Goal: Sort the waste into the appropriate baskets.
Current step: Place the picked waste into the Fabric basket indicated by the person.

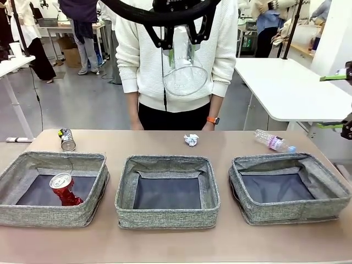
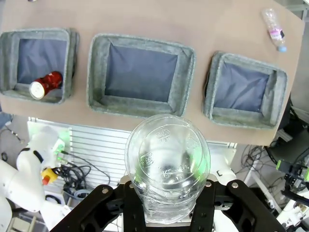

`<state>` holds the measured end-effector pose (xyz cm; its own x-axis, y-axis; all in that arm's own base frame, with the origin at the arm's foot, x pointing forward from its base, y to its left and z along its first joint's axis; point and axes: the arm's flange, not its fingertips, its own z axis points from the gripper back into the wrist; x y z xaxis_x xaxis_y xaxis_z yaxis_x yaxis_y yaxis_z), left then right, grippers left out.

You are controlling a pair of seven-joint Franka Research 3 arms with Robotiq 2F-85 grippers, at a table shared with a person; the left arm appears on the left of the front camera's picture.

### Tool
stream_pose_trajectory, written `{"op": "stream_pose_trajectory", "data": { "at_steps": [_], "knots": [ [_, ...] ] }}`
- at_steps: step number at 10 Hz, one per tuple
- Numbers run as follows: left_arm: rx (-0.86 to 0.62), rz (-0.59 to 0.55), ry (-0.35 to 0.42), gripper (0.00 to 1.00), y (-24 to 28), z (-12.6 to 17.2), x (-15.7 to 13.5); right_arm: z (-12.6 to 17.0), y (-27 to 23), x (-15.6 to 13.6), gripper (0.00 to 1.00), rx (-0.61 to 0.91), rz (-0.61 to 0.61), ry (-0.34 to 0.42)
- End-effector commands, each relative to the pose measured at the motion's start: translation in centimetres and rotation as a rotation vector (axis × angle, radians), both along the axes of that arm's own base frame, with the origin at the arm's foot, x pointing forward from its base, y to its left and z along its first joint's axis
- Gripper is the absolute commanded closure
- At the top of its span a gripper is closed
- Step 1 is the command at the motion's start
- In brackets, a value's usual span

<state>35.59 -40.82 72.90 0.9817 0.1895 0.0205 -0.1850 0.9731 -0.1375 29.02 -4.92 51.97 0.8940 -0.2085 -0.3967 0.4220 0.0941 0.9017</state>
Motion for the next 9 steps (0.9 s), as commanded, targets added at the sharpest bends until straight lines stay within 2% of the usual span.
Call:
{"op": "stream_pose_trajectory", "data": {
  "at_steps": [1,9],
  "knots": [
    [-0.001,0.010,-0.003,0.63,0.21,0.20,-0.11,0.53,0.20,-0.03,0.00,0.020,-0.005,0.014],
    [-0.001,0.010,-0.003,0.63,0.21,0.20,-0.11,0.53,0.20,-0.03,0.00,0.020,-0.005,0.014]
  ]
}}
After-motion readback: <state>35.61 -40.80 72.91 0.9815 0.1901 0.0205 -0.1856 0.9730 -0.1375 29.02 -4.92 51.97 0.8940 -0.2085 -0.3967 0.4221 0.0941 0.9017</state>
